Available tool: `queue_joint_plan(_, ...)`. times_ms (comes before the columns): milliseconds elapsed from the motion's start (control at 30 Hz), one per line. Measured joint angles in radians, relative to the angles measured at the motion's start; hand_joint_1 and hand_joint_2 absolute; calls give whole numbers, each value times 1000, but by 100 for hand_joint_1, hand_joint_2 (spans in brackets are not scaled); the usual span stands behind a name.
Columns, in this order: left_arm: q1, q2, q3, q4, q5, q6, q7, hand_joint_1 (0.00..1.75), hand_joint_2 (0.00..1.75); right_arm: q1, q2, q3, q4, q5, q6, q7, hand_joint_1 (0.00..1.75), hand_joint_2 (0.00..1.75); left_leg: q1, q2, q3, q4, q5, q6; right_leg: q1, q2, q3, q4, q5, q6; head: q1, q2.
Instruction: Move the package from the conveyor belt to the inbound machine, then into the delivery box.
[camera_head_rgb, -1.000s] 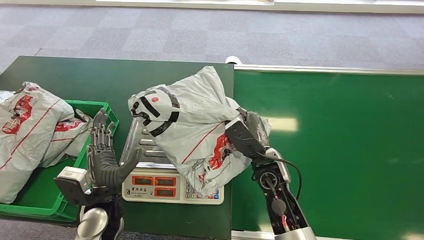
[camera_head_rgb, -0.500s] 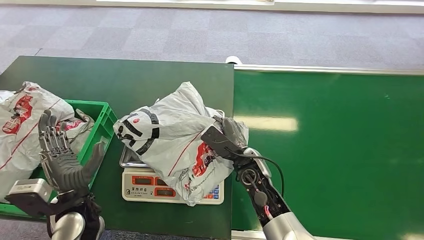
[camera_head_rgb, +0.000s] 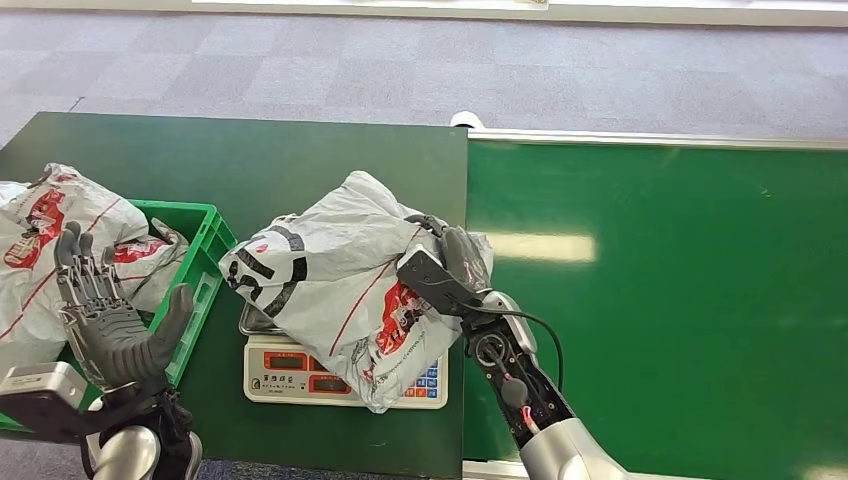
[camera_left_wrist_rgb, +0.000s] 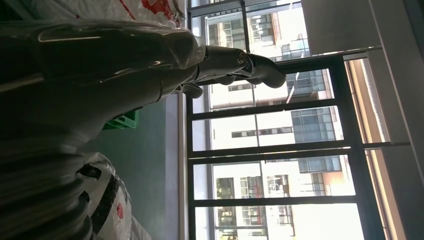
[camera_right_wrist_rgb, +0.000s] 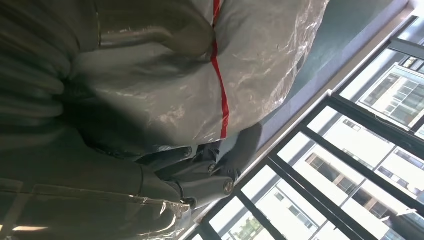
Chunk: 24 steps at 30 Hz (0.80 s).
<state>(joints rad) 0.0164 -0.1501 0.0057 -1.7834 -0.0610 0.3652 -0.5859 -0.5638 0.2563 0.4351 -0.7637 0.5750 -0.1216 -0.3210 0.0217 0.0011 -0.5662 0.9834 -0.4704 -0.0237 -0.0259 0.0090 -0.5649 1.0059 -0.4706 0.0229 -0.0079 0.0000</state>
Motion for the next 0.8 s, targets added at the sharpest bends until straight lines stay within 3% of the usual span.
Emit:
queue_joint_plan(267, -8, -4, 2, 9, 2, -11, -1, 0, 175, 6, 1, -2, -36, -35, -32, -66, 0, 175, 0, 0, 0, 0, 0, 0, 0, 0, -1, 0, 0, 0, 0, 0)
queue_joint_plan(800, -49, -8, -47, 66, -16, -75, 7, 0, 175, 139, -19, 8, -362, -171, 17, -105, 0, 175, 0, 0, 0, 0, 0, 0, 0, 0, -1, 0, 0, 0, 0, 0)
